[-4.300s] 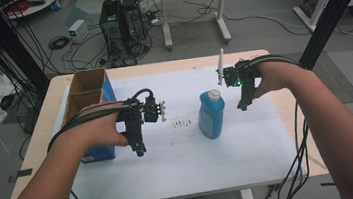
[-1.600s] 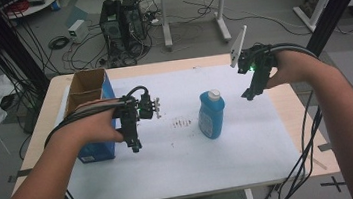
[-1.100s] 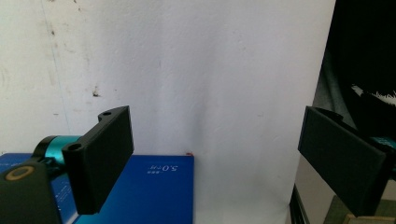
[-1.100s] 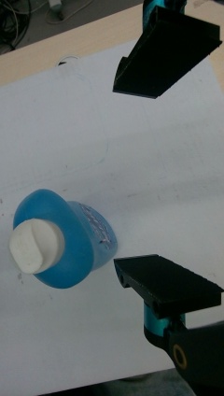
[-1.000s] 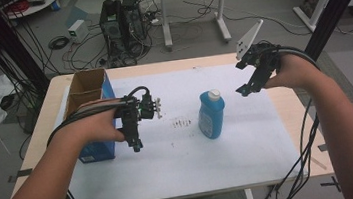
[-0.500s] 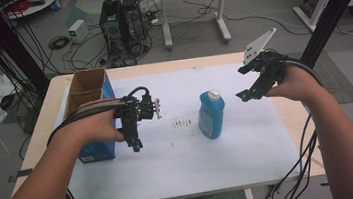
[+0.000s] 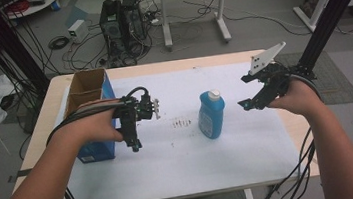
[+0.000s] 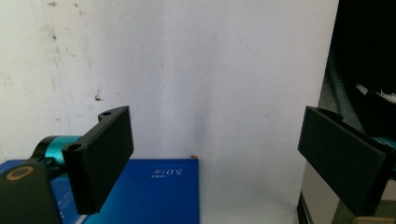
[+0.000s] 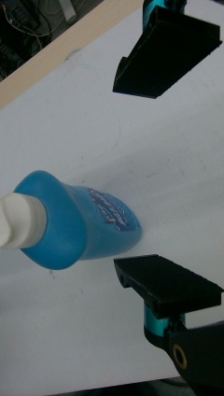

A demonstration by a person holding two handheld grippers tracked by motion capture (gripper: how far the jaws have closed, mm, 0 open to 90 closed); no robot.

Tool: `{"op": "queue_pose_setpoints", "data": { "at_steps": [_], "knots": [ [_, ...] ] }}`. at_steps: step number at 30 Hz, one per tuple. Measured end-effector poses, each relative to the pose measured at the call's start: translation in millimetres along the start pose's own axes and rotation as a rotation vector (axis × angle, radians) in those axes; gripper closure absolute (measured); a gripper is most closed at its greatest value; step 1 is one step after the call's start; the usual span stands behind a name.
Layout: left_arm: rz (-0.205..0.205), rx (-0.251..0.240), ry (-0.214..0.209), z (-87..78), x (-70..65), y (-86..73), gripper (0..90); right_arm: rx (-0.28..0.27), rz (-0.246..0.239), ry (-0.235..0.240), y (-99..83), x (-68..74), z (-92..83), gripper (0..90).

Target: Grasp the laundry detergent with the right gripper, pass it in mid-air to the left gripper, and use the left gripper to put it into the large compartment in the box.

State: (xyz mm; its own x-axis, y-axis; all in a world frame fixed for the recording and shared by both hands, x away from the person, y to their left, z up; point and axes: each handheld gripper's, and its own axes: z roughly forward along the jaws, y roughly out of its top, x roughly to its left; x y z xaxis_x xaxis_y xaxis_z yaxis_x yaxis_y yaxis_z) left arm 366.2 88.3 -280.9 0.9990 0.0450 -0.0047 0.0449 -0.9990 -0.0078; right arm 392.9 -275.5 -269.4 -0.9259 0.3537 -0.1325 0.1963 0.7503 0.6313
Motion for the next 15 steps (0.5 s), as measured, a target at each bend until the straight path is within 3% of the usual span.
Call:
{"op": "queue_pose_setpoints", "data": {
  "at_steps": [15],
  "knots": [
    [0.012,-0.015,0.002,0.1,2.4,-1.6,10.4,-0.087,0.069,-0.025,-38.6,24.3,10.6,12.6]
  ]
}}
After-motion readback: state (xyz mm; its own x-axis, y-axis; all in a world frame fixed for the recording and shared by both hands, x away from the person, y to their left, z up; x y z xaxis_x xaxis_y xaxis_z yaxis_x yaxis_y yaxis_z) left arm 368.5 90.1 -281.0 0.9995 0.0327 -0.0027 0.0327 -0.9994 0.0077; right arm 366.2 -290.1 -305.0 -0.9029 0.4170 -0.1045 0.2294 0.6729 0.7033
